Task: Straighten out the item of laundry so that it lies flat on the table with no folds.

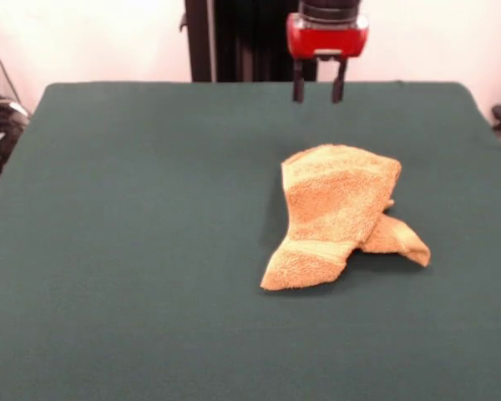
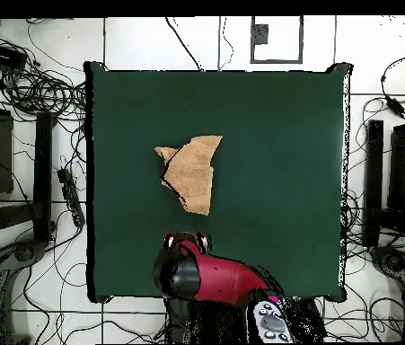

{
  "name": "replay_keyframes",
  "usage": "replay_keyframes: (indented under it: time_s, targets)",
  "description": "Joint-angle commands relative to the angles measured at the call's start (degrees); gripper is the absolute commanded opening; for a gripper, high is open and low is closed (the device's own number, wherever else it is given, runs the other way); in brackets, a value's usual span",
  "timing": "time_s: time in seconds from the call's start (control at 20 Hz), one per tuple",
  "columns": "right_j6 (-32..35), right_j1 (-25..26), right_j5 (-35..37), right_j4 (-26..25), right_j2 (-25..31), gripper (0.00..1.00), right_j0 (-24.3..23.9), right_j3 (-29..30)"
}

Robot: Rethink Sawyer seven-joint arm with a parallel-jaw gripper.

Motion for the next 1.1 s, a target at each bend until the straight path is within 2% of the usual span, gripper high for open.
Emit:
replay_keyframes:
  time_s: [0.05, 0.2, 0.75, 0.95, 1.1]
  targets:
    - [10.31, -9.58, 9.10, 1.87, -1.66, 1.00, 6.86, -0.38]
    - [9.48, -10.79, 14.45, 1.96, -3.47, 1.00, 8.32, -2.74]
    - [10.99, -9.17, 24.05, 3.95, -2.60, 1.00, 8.31, -11.42]
    - [11.78, -4.93, 22.12, 4.37, -2.49, 1.00, 8.38, -15.22]
    - [12.03, -3.59, 22.29, 4.34, -2.86, 1.00, 9.22, -17.64]
